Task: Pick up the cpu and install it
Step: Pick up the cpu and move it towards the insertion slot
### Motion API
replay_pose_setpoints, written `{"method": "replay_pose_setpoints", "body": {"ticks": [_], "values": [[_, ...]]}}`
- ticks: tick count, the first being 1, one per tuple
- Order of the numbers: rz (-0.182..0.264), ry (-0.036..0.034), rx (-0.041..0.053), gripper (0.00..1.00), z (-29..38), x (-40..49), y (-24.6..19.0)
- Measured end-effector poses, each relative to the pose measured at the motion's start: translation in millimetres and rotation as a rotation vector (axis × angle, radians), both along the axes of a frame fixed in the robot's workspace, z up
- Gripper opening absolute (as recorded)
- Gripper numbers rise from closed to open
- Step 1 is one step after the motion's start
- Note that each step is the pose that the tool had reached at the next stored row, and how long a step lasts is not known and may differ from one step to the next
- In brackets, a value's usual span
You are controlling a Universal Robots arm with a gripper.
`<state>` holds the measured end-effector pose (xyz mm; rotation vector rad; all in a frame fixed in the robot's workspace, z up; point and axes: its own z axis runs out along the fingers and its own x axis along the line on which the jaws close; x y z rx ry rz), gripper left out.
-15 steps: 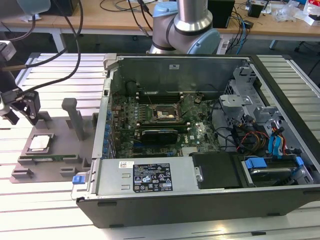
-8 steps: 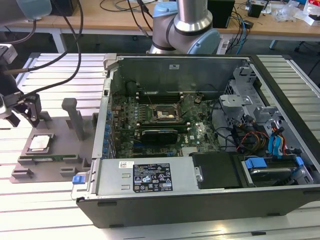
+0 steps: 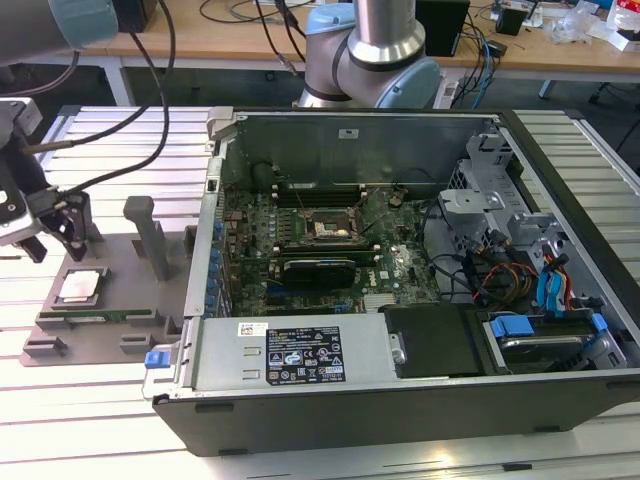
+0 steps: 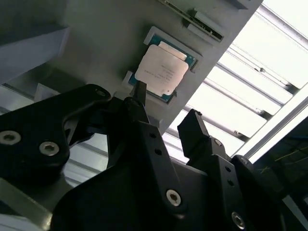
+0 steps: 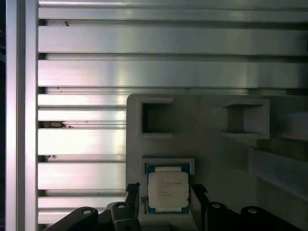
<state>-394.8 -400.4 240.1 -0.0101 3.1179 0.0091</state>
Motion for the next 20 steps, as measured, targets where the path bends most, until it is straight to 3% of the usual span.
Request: {"method": "replay_pose_setpoints", "body": {"ticks": [2, 4, 7, 13, 20], "values": [[0.004, 0.0008, -0.0001, 0.55, -3.9, 0.2, -2.1], [0.015, 0.0031, -0.0003, 0.55, -12.5, 2.8, -5.7], [0.038, 0.0062, -0.0029, 0.55, -20.9, 8.8, -5.7], [0.078, 0.0067, -0.0042, 0.55, -37.3, 9.9, -6.5], [0.088, 0.0067, -0.0042, 0.55, -42.7, 9.9, -8.3]]}}
